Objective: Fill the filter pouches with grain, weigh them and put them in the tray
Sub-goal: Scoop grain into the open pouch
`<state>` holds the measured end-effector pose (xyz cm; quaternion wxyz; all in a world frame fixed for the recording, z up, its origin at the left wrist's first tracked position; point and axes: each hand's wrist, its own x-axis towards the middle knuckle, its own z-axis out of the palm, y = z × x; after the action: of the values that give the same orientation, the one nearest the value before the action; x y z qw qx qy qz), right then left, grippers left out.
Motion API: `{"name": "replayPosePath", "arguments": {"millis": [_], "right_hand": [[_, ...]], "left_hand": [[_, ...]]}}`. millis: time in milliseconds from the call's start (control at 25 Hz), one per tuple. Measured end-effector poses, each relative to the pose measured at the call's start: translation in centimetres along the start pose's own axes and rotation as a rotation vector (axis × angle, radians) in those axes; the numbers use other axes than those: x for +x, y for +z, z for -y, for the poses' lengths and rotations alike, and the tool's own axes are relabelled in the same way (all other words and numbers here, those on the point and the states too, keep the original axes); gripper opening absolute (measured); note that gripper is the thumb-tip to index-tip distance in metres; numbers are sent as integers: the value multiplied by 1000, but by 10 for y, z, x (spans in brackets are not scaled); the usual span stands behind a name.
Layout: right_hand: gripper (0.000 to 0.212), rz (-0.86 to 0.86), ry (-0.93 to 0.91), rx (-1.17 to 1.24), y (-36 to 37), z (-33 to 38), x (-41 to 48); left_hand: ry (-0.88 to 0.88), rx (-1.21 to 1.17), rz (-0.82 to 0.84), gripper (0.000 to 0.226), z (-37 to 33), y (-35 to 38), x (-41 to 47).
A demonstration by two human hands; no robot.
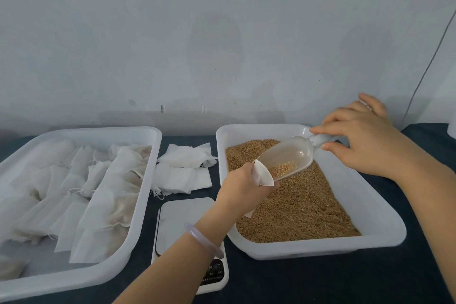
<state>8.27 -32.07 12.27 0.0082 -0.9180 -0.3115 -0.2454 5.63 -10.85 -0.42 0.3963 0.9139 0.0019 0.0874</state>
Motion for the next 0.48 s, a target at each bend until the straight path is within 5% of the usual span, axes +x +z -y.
{"name": "replayPosePath", "arguments": {"millis": [480], "right_hand": [[28,-75,5,-38,-1,-3,-1]], "left_hand": [[-54,-219,24,43,-1,-1,2]]}}
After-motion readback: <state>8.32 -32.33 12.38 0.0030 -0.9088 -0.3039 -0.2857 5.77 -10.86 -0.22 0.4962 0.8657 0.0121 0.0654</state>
